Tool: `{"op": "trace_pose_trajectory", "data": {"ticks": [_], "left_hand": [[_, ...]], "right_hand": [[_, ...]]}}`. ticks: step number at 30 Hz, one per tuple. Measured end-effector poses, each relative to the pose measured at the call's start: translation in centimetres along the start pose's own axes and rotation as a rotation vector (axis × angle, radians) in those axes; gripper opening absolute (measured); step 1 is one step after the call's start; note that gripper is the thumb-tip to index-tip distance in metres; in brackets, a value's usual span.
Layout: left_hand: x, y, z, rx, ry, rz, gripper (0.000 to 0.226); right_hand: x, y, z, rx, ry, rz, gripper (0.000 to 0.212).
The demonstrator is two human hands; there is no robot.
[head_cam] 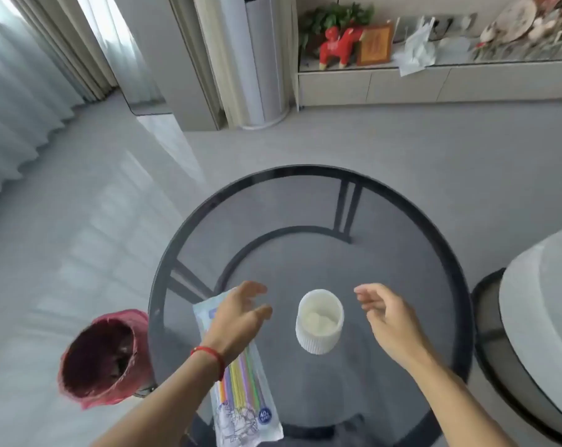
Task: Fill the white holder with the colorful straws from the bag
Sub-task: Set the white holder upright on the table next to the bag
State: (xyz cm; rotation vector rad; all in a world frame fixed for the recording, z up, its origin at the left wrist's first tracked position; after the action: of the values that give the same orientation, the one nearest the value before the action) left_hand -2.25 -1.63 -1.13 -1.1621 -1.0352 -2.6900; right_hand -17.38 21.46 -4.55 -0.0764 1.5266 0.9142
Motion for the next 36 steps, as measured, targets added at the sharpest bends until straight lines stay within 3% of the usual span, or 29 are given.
{"op": "trace_pose_trajectory", "data": {"ticks": [1, 4, 5, 8, 11, 13, 15, 19, 21, 24, 27, 29, 36], "left_hand": [[-2.1, -1.3, -0.9, 0.005, 0.017, -0.095, 0.049], [-7.8, -4.0, -3.2, 0.183, -0.033, -0.733, 0.059], [-9.6, -4.8, -3.8, 0.221, -0.051, -0.84, 0.062], [-13.3, -7.3, -6.4, 0.286, -0.149, -0.831, 0.072], [-14.6, -9.8, -8.8, 0.317, -0.3, -0.807, 0.073], [-14.2, -11.3, -9.8, 0.35, -0.429, -0.796, 0.072], [-13.9, -12.2, -9.9, 0.388, -0.553, -0.771, 0.07], [-14.1, -12.0, -8.7, 0.424, -0.619, -0.693, 0.064], [-15.1, -11.6, -7.7, 0.485, -0.554, -0.733, 0.065], [-16.6, -10.7, -5.9, 0.522, -0.324, -0.754, 0.073], [-17.9, -9.3, -4.9, 0.539, -0.087, -0.672, 0.078], [-18.1, -8.3, -4.7, 0.505, -0.032, -0.585, 0.081], [-17.3, -8.1, -5.7, 0.257, -0.448, -0.561, 0.109]], "right_hand": [[2.2, -1.4, 0.5, -0.06, -0.008, 0.017, 0.06], [7.6, -5.3, 2.0, -0.283, 0.062, 0.03, 0.095], [9.2, -6.7, 2.5, -0.303, 0.108, 0.0, 0.107], [12.3, -9.7, 2.4, -0.315, 0.257, 0.051, 0.127], [13.9, -11.9, 1.6, -0.201, 0.329, 0.027, 0.136], [14.2, -12.6, 0.9, -0.098, 0.387, -0.044, 0.131], [14.1, -13.3, 1.1, -0.012, 0.438, -0.034, 0.113], [13.9, -14.1, 2.3, 0.124, 0.381, -0.011, 0.088], [13.5, -14.4, 2.9, 0.163, 0.341, -0.007, 0.086], [12.4, -14.1, 3.5, 0.231, 0.262, 0.025, 0.088], [11.6, -14.2, 2.8, 0.249, 0.18, 0.091, 0.091], [11.3, -14.1, 1.9, 0.28, 0.13, 0.135, 0.096], [10.0, -14.0, -4.2, 0.337, 0.049, 0.226, 0.094]]}}
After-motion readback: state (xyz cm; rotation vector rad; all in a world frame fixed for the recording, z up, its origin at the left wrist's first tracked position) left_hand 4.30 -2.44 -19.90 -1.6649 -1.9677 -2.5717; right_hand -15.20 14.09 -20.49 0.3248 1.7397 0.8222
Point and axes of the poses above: each hand's wrist, its own z-axis away from the middle knuckle, its own y-axis out of the back of the hand, x = y × z, the point moved 3 cm from there along -z, towards the middle knuckle, and after that the axes turned 10 degrees about y, right-handed, at the moved point
